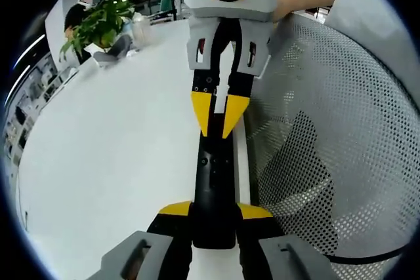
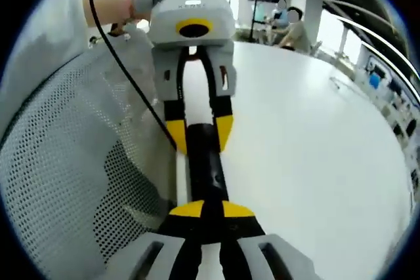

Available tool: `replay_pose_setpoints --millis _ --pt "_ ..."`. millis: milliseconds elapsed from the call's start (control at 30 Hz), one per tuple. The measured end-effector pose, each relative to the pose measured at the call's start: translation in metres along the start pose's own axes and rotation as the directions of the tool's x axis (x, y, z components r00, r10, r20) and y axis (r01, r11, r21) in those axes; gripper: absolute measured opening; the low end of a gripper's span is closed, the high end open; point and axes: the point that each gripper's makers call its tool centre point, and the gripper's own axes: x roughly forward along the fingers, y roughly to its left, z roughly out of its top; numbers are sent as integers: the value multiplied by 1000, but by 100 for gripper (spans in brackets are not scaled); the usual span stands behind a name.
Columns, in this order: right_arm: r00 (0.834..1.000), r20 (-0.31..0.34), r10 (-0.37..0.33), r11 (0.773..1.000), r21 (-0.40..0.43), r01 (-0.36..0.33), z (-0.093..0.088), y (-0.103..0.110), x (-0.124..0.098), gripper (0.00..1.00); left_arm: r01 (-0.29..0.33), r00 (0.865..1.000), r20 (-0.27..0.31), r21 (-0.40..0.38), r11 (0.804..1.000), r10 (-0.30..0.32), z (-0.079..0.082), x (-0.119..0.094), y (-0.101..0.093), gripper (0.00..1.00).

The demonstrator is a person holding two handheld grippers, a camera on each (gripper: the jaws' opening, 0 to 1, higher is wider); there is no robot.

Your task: Press the specified remote control buttons in sequence, fully releasing each button before pressing the next.

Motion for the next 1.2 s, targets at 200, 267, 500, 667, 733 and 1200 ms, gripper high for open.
replay_pose_setpoints --millis 200,267,500,667,733,1200 --pt "1000 -1 11 1000 5 -11 1 -1 1 5 -1 1000 4 -1 1000 1 0 0 0 25" --pt "1000 1 20 1000 12 -20 1 -1 1 5 0 1000 3 -1 1000 0 0 0 0 25" --pt "977 -188 98 986 -114 -121 1 1 4 5 0 1000 0 -1 1000 0 0 0 0 25" --pt "961 -263 87 986 -115 -121 3 2 7 4 1 1000 -3 1 1000 -1 0 0 0 25" --pt "954 -290 78 984 -131 -121 2 2 8 4 1 1000 -4 1 1000 -1 0 0 0 25" --pt "907 -404 116 984 -75 -159 1 0 9 4 1 1000 -5 2 1000 -1 -1 0 0 25"
